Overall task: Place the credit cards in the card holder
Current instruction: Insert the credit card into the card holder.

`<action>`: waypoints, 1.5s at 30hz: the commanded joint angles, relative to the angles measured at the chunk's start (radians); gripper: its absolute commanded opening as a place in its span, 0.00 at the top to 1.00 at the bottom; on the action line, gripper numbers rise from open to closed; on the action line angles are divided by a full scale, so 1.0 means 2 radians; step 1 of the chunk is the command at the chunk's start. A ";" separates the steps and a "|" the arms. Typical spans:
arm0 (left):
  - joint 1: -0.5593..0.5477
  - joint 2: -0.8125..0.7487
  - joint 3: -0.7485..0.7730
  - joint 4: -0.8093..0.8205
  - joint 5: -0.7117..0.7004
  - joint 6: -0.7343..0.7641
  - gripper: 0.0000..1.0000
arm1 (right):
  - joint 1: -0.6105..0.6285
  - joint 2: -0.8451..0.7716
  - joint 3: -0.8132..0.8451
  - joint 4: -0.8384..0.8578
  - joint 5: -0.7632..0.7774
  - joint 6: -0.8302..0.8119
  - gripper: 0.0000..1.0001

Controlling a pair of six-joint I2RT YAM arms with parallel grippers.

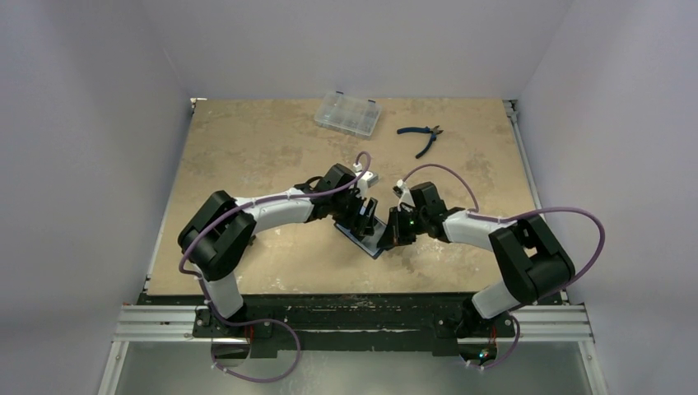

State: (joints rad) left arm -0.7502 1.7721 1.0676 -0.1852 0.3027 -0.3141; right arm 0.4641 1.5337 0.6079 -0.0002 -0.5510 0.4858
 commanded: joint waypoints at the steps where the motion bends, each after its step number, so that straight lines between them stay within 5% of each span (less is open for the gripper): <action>1: -0.001 0.006 -0.007 0.040 0.036 -0.004 0.33 | -0.002 -0.025 -0.003 -0.004 0.023 0.004 1.00; 8: -0.012 -0.005 -0.012 0.035 0.019 0.001 0.32 | -0.004 -0.068 -0.005 -0.015 0.072 0.043 1.00; 15: -0.025 -0.008 -0.014 0.036 0.001 0.000 0.31 | -0.005 -0.099 0.013 -0.094 0.140 0.024 0.83; 27: -0.030 0.012 0.001 0.043 0.027 -0.001 0.30 | -0.006 -0.121 -0.008 -0.119 0.193 0.037 0.90; 30: -0.031 0.018 0.003 0.051 0.047 -0.005 0.30 | -0.006 -0.132 -0.005 -0.128 0.188 0.040 0.72; 39: -0.030 0.026 0.009 0.078 0.076 -0.046 0.30 | -0.006 -0.178 -0.002 -0.200 0.218 0.083 0.50; 45: -0.031 0.047 0.021 0.074 0.097 -0.053 0.31 | -0.020 -0.204 -0.051 -0.179 0.210 0.139 0.46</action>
State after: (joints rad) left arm -0.8066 1.8431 1.0725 -0.0677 0.4473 -0.4007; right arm 0.4500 1.1618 0.5621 -0.3592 -0.1436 0.6647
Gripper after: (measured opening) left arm 0.695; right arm 0.536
